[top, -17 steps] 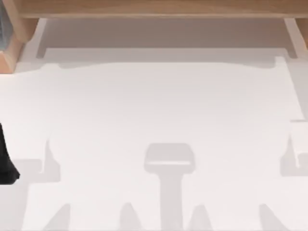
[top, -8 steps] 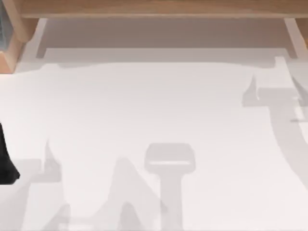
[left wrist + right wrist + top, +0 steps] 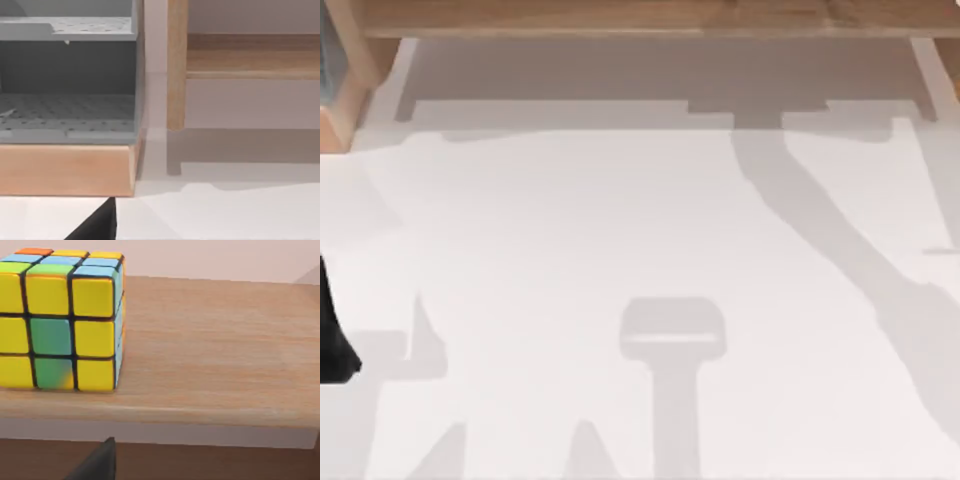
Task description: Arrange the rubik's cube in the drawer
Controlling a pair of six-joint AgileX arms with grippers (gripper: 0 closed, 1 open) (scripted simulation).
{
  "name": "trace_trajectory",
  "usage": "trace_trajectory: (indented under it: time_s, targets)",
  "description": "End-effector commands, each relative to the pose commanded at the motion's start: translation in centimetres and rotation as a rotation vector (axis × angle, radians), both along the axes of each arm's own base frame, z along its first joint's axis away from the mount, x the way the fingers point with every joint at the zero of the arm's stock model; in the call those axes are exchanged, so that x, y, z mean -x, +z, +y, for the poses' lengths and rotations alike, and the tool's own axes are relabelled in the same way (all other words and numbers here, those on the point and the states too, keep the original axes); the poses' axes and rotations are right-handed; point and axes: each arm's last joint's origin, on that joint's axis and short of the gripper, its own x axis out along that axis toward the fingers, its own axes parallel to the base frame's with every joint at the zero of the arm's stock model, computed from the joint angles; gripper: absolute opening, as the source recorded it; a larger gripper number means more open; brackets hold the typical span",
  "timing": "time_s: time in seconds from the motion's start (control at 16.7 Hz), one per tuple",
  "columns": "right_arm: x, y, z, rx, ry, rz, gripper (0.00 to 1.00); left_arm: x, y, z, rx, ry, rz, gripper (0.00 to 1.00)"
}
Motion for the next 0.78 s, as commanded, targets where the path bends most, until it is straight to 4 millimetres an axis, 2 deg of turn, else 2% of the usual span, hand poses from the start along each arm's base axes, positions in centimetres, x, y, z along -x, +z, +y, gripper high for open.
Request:
trace_trajectory:
  time_s: [0.18, 0.36, 0.78]
  targets:
    - [-2.4, -0.5, 4.6, -0.019, 0.005, -0.028, 1.0, 0.0, 0.0, 0.0, 0.0, 0.0, 0.0, 1.0]
    - [-3.3, -0.7, 7.2, -0.042, 0.007, -0.054, 1.0, 0.0, 0.0, 0.0, 0.0, 0.0, 0.0, 1.0]
    - [-3.5, -0.7, 7.4, -0.046, 0.006, -0.059, 1.0, 0.0, 0.0, 0.0, 0.0, 0.0, 0.0, 1.0]
